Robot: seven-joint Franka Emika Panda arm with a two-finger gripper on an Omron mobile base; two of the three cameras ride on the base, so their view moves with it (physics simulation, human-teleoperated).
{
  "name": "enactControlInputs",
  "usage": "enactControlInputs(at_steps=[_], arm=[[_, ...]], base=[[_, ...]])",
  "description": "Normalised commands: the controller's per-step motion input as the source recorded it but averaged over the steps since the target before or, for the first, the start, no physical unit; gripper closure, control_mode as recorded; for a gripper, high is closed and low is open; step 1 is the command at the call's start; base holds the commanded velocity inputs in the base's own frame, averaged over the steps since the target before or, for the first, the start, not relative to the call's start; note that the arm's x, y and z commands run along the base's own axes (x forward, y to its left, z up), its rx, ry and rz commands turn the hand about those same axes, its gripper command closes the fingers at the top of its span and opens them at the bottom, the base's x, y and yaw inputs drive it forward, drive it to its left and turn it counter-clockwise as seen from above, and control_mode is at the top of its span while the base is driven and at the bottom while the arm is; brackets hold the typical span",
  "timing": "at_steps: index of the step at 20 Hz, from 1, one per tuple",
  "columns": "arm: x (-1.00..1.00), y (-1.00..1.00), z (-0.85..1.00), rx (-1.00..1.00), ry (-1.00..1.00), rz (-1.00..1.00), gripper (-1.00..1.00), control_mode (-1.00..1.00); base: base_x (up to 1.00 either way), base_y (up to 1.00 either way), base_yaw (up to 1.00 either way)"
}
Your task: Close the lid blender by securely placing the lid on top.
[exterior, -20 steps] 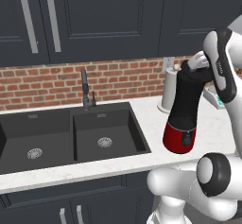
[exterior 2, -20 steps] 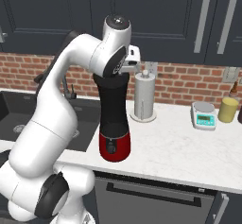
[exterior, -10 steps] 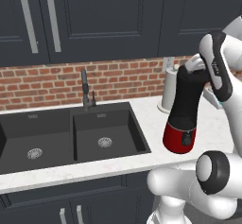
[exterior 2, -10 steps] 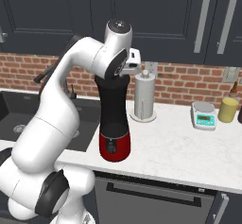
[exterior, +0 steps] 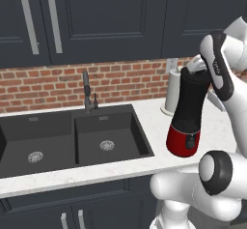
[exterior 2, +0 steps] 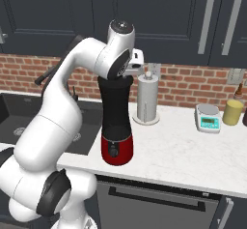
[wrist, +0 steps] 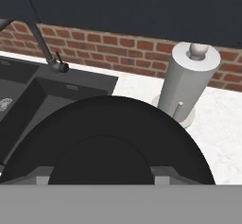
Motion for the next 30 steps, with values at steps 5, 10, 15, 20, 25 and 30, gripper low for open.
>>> enactControlInputs(at_steps=[5, 10, 15, 20, 25, 30], arm=[[0.21, 0.00, -0.06, 0.00, 0.00, 0.00, 1.00, -1.00], [0.18, 0.00, -0.15, 0.00, 0.00, 0.00, 1.00, -1.00], [0.11, 0.00, -0.26, -0.01, 0.00, 0.00, 1.00, -1.00], [0.01, 0.00, -0.34, -0.01, 0.00, 0.00, 1.00, -1.00], [0.00, 0.01, -0.30, -0.01, 0.00, 0.00, 1.00, -1.00], [0.00, 0.03, -0.29, -0.02, 0.00, 0.00, 1.00, -1.00]], base=[[0.00, 0.00, 0.00], [0.00, 0.00, 0.00], [0.00, 0.00, 0.00], [0.00, 0.00, 0.00], [0.00, 0.00, 0.00], [0.00, 0.00, 0.00]])
